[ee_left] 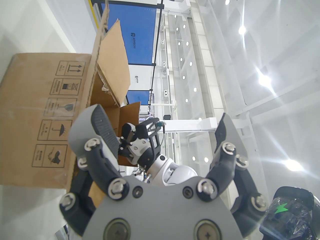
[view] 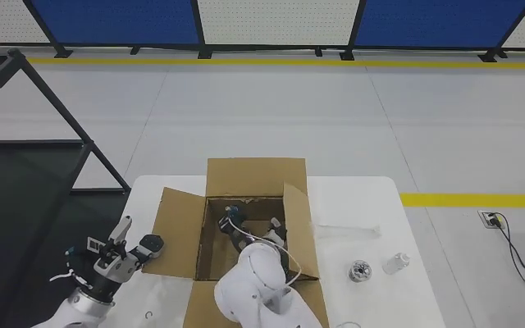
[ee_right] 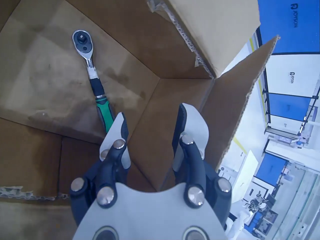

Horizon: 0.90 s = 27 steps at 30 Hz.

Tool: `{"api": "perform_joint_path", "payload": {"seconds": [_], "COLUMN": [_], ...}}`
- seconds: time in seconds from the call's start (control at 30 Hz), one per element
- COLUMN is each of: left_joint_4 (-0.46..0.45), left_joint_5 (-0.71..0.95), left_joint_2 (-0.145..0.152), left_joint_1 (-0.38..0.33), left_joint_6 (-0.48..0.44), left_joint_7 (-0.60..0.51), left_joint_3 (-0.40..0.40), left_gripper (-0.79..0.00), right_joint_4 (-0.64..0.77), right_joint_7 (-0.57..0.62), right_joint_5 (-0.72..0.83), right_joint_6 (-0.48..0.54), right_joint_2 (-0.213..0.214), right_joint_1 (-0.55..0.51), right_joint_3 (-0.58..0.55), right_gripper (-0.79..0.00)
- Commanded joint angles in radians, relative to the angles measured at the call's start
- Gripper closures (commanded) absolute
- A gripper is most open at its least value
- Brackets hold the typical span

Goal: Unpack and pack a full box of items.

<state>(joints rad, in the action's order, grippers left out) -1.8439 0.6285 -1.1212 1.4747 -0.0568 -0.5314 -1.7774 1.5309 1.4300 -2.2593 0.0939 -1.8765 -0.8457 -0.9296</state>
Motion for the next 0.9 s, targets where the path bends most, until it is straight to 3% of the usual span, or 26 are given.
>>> {"api": "perform_joint_path", "payload": {"seconds": [0.0, 0.37, 0.87], "left_joint_4": [0.001, 0.000, 0.015], "left_joint_5": [-0.002, -0.017, -0.024], "left_joint_2": [0.000, 0.000, -0.001], "left_joint_1": [-0.002, -0.015, -0.036], "left_joint_6": [0.002, 0.013, 0.021], "left_joint_7": [-0.002, -0.001, 0.006], "left_joint_3": [0.004, 0.019, 0.032], "left_gripper": [-0.785, -0.785, -0.785], "right_joint_4": [0.072, 0.314, 0.467], "right_joint_7": [-0.023, -0.159, -0.238], "right_joint_5": [-0.012, 0.041, 0.138], "right_joint_6": [0.010, -0.025, -0.110], "right_joint_2": [0.005, 0.031, 0.051], "right_joint_1": [-0.045, -0.194, -0.300], "right_joint_3": [-0.009, -0.092, -0.257], "right_gripper": [-0.379, -0.357, -0.366]}}
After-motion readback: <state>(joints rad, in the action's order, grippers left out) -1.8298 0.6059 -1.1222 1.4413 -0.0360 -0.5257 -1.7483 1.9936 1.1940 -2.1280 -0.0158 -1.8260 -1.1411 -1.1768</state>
